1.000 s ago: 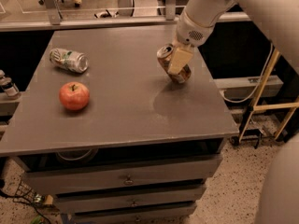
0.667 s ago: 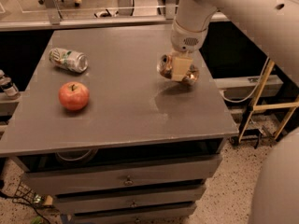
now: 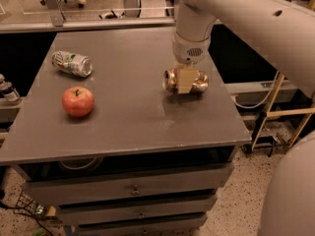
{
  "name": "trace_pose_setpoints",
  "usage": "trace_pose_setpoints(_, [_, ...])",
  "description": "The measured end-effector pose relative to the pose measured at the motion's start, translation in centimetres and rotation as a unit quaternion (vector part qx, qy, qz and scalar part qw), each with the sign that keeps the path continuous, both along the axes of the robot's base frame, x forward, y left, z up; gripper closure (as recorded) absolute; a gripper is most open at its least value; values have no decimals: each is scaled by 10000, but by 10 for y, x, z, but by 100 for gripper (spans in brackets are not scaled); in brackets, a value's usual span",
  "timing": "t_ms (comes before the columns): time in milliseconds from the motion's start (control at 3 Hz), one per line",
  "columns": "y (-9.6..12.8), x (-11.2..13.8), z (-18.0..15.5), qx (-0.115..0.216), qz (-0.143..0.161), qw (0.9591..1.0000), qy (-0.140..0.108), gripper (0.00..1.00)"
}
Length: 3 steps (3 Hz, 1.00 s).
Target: Knock orange can over
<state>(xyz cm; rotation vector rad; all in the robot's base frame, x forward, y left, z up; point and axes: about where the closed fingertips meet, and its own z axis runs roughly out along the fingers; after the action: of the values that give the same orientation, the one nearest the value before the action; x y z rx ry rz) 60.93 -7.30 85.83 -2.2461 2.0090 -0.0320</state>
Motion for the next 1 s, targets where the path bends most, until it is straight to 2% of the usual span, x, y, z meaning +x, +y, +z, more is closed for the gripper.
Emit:
trace_pose_setpoints(333, [11, -6, -15, -121, 284, 9994, 179, 100])
trace_pose_setpoints(667, [16, -9, -19, -149, 387, 9988, 265, 100])
trace_pose_setpoints(1000, [17, -8, -19, -141, 388, 9988, 252, 77])
